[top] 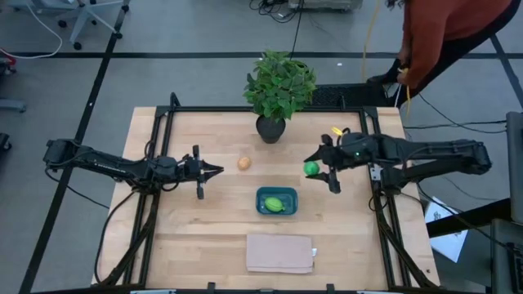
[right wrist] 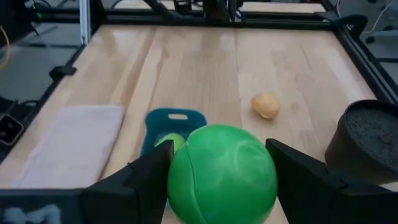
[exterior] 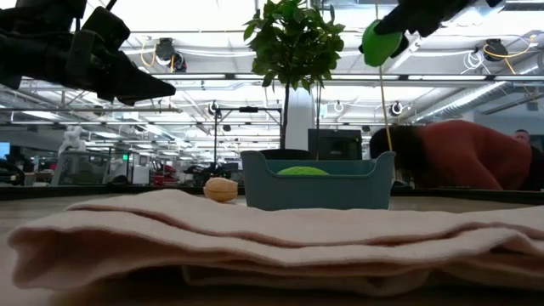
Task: Pick and placing Produce into tupperware
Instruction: Put the green pear into the blue bin
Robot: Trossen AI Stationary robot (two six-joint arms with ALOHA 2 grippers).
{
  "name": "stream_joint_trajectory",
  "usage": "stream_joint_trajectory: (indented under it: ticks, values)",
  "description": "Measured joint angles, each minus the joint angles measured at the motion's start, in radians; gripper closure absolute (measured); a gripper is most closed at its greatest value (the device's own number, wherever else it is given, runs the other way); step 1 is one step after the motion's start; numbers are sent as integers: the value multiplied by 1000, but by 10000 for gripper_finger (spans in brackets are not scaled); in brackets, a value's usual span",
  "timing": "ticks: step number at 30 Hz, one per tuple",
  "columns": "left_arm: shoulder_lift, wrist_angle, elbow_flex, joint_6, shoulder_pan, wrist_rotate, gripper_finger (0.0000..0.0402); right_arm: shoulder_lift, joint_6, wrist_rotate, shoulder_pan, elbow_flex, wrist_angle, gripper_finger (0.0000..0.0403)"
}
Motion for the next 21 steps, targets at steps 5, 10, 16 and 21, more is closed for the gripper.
stream_joint_trajectory:
  ticks: [5, 10, 16, 21]
  values:
    - [0, 0, 0, 0, 0, 0, 369, -4, 32, 1, 0, -35, 85, 167]
    - [0, 0, 0, 0, 0, 0, 369, 56, 59, -3, 0, -36, 166, 167]
    - [0, -2, 0, 0, 0, 0, 369, 154, 86, -81, 3, -37, 269, 167]
    - [0, -3, 0, 0, 0, 0, 369, 221, 89, -106, 14, 0, 286, 167]
